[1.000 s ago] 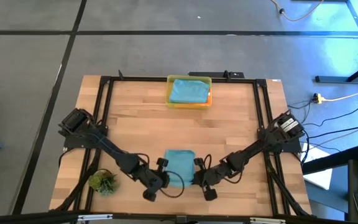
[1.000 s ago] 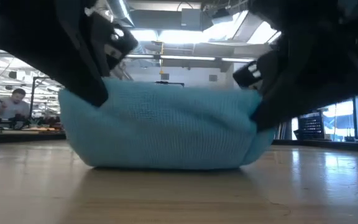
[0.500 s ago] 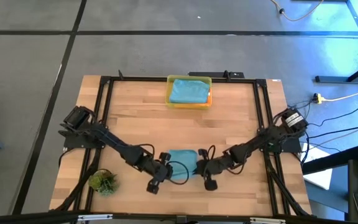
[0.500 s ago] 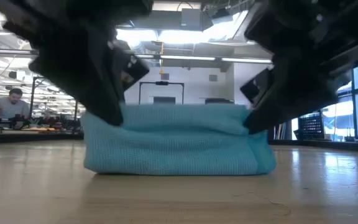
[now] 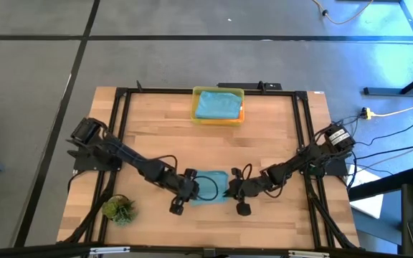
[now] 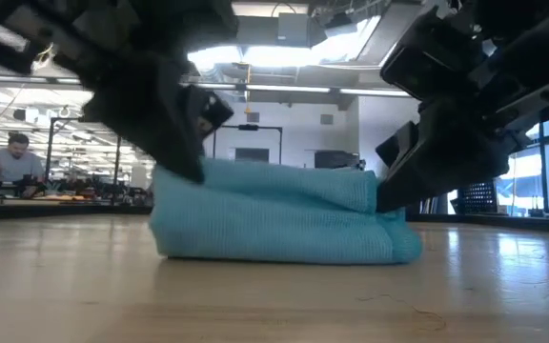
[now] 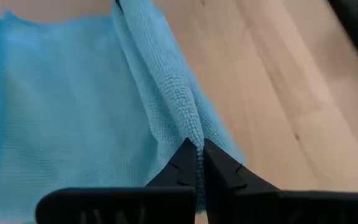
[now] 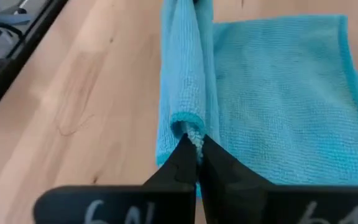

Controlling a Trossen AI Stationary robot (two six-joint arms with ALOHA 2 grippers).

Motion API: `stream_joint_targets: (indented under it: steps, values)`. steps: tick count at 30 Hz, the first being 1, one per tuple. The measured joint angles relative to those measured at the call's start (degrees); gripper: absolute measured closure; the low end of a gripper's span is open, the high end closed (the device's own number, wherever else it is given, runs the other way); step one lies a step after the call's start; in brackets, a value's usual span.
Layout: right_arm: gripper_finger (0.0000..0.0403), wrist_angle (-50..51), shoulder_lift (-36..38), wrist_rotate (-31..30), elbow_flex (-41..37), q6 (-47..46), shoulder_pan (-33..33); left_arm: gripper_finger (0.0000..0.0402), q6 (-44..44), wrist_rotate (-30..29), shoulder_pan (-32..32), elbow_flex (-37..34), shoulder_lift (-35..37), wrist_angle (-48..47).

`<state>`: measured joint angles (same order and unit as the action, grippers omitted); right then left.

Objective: Fold microfiber towels
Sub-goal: Fold the blue microfiber cloth

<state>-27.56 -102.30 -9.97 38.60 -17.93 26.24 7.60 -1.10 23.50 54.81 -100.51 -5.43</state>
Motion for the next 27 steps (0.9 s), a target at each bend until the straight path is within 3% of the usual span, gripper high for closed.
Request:
stream_joint_targets:
  steps: [7, 17, 27]
  values:
    - [0.0401, 0.81, 1.27, -0.94, -0.38, 0.62, -0.65, 0.0401, -3.18, -1.83, -1.28, 0.04, 5.24, -2.54]
    - [0.0401, -9.51, 8.37, -1.44, -11.61, -2.35, -5.01, 0.0401, -7.31, 3.09, -8.28, 0.15, 5.27, -2.67]
    - [0.0400, -8.94, 8.44, -3.85, -12.14, -1.60, -11.06, 0.0401, -9.38, 7.11, -16.48, 0.04, 4.85, -4.51]
